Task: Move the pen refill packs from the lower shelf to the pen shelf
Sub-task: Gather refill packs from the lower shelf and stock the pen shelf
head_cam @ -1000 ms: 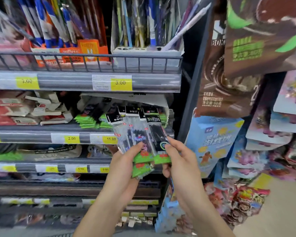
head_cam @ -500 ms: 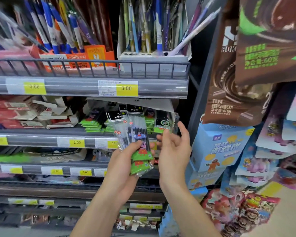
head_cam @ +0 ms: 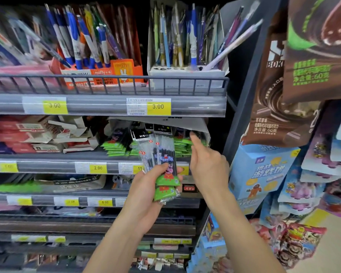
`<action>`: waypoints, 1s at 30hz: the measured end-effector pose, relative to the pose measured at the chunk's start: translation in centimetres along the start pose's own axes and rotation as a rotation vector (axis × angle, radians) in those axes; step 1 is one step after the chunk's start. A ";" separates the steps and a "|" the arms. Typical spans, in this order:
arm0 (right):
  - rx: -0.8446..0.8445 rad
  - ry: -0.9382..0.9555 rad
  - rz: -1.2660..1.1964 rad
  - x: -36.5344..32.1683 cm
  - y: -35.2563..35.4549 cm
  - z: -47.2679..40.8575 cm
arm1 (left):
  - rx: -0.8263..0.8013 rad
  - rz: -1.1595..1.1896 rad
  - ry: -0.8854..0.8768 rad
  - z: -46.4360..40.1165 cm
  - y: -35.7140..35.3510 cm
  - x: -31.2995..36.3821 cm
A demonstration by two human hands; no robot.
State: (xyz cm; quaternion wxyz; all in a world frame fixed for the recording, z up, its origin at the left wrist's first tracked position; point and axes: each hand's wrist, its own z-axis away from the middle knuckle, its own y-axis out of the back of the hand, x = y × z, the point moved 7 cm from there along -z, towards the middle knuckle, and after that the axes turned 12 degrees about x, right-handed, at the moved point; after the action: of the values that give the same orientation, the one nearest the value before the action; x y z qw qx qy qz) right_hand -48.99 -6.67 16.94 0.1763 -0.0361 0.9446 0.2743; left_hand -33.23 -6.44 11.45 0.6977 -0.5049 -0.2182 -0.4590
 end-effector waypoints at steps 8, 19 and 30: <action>-0.058 -0.059 0.147 0.8 -0.7 -0.9 | -0.008 -0.008 0.016 0.2 0.1 0.3; -0.156 -0.394 -0.406 -0.9 2.0 3.1 | 0.010 -0.060 -0.035 0.2 0.7 1.1; -0.534 -0.749 -0.873 -4.6 0.6 8.4 | 0.087 -0.159 -0.082 0.2 4.2 0.8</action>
State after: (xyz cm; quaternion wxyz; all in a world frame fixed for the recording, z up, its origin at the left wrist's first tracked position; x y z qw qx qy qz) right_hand -42.22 -1.83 12.29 0.5752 -0.3623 0.6163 0.3974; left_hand -29.21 -6.35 10.03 0.6707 -0.4736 -0.3056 -0.4822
